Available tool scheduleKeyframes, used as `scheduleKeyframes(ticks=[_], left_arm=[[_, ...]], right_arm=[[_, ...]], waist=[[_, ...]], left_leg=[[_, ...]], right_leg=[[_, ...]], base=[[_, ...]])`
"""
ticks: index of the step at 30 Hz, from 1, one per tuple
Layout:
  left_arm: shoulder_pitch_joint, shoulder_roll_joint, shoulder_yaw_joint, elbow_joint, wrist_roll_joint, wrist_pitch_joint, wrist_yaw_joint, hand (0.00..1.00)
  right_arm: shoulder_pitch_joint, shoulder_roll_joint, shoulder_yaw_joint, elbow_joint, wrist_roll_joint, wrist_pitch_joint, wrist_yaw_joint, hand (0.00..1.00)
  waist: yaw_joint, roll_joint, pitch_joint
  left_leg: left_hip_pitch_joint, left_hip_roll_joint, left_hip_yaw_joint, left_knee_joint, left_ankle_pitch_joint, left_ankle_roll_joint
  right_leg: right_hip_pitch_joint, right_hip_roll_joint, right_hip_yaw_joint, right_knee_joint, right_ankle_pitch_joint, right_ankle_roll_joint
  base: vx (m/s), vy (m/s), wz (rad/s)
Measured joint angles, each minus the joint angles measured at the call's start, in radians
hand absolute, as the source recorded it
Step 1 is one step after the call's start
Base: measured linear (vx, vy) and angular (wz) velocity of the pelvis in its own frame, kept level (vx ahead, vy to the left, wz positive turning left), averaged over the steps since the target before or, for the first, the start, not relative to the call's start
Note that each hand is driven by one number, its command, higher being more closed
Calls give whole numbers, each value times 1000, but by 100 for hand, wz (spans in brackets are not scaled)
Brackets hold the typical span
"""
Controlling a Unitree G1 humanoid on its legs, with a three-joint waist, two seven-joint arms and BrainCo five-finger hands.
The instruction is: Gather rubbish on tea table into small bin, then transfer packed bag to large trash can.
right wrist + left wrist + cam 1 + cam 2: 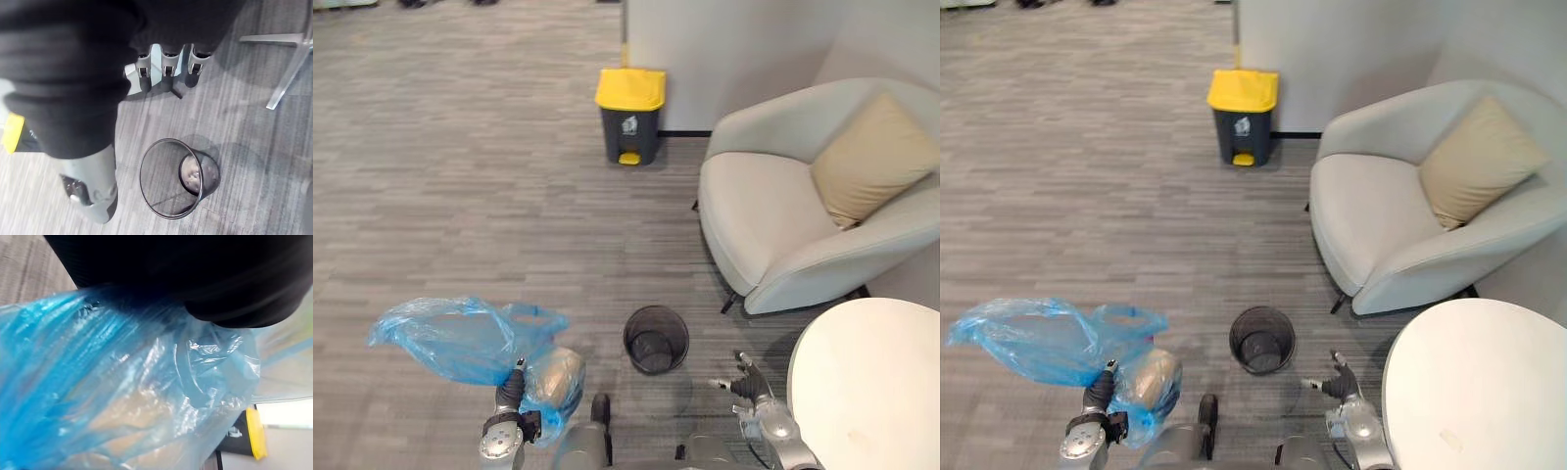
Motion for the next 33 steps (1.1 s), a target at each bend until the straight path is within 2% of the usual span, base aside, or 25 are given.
scheduleKeyframes(ticks=[1, 3, 4, 5, 6, 7, 8, 9, 11, 12, 13, 15, 19, 23, 26, 29, 31, 32, 33], left_arm=[[0, -30, -4, -4, -4, 2, 1, 100], [10, -37, -32, -5, -6, 2, 2, 100], [9, -39, -37, -6, -11, 3, 2, 100], [6, -43, -41, -7, -20, 4, 4, 100], [-4, -41, -46, -9, -26, 4, 5, 100], [-6, -41, -49, -11, -28, 4, 4, 100], [4, -41, -51, -25, -30, 4, 4, 100], [20, -41, -55, -44, -38, 4, 4, 100], [10, -39, -63, -45, -38, 3, 1, 100], [6, -36, -63, -36, -38, 3, 1, 100], [4, -31, -63, -30, -38, 3, 0, 100], [10, -11, -64, 3, -37, 3, -1, 100], [9, 12, -68, 48, -36, 4, -2, 100], [6, 22, -65, 64, -35, 4, -2, 100], [7, 21, -65, 65, -35, 5, -3, 100], [15, 24, -62, 64, -35, 6, -4, 100], [15, 30, -63, 64, -36, 8, -3, 100], [11, 31, -63, 62, -36, 10, -3, 100], [9, 40, -66, 53, -36, 12, -2, 100]], right_arm=[[-13, -12, -8, -16, 2, -2, -7, 0], [-10, -11, -19, -13, 21, 1, -17, 0], [-2, -11, -20, -13, 21, 3, -21, 0], [7, -6, -35, -14, 22, 2, -25, 0], [7, 5, -60, -14, 28, 3, -29, 0], [9, 10, -69, -14, 29, 3, -32, 0], [17, 8, -80, -14, 30, 4, -43, 0], [25, 3, -80, -14, 30, 4, -44, 0], [35, 4, -92, -13, 30, 5, -43, 0], [34, 8, -100, -6, 30, 6, -42, 0], [30, 18, -102, -1, 30, 5, -41, 0], [29, 48, -103, 27, 30, 5, -38, 0], [22, 50, -123, 65, 28, 8, -38, 0], [12, 50, -126, 90, 27, 23, -38, 0], [7, 48, -135, 104, 27, 27, -38, 0], [3, 41, -136, 120, 26, 34, -38, 0], [1, 38, -135, 132, 25, 44, -37, 0], [-1, 35, -133, 137, 26, 46, -37, 0], [0, 40, -133, 141, 26, 46, -36, 0]], waist=[[0, 42, 13], [-3, 72, 23], [-5, 74, 25], [-10, 63, 28], [-10, 43, 38], [-11, 36, 41], [-11, 34, 40], [-13, 31, 42], [-19, 51, 36], [-30, 58, 33], [-29, 55, 33], [-30, 32, 26], [-30, 27, 21], [-32, 27, 21], [-41, 26, 21], [-60, 18, 25], [-59, 9, 26], [-60, 10, 29], [-67, 15, 36]], left_leg=[[-25, 25, -35, -18, 19, -12], [-27, 54, -46, -64, 35, -17], [-24, 60, -42, -83, 19, -24], [-30, 66, 0, -95, -24, -23], [-61, 63, 80, -13, -25, -20], [-69, 60, 113, 40, -27, -18], [-66, 67, 159, 146, -48, 9], [-48, 81, 183, 228, -102, 16], [-5, 99, 192, 260, -193, 5], [11, 95, 209, 222, -202, 0], [15, 92, 224, 204, -194, 6], [64, 46, 220, 98, -138, 24], [85, 10, 219, 22, -112, 52], [87, 1, 219, 29, -122, 65], [58, -10, 224, 121, -206, 87], [31, -29, 224, 245, -310, 113], [35, -54, 220, 291, -363, 129], [52, -62, 214, 298, -381, 143], [82, -63, 190, 294, -394, 154]], right_leg=[[4, 43, -31, -51, 25, -34], [17, 71, -96, -64, 41, -55], [19, 73, -123, -77, 50, -68], [30, 61, -173, -122, 81, -88], [29, 31, -210, -137, 95, -98], [26, 17, -228, -141, 101, -97], [22, -4, -256, -139, 105, -96], [21, -16, -285, -136, 107, -93], [18, -31, -340, -130, 111, -86], [19, -44, -366, -134, 118, -74], [24, -48, -373, -143, 124, -64], [69, -52, -384, -233, 170, -26], [73, -66, -380, -281, 209, -4], [81, -71, -374, -296, 225, 3], [44, -108, -356, -200, 157, 30], [21, -174, -340, -64, 77, 74], [7, -214, -321, 49, 74, 69], [-50, -232, -254, 186, 106, 23], [-106, -220, -183, 305, 140, 0]], base=[[-209, -122, 42], [-286, -138, 75], [-224, -123, 105], [-257, -110, 110], [-159, -58, 111], [-208, -71, 99], [-131, 4, 85], [-117, 21, 83], [-73, 83, 89], [-80, 163, 77], [-69, 176, 53], [-37, 145, 29], [-50, 123, 4], [-41, 82, -6], [-11, 96, -4], [86, 103, 5], [193, 110, 12], [220, 151, 21], [275, 163, 30]])
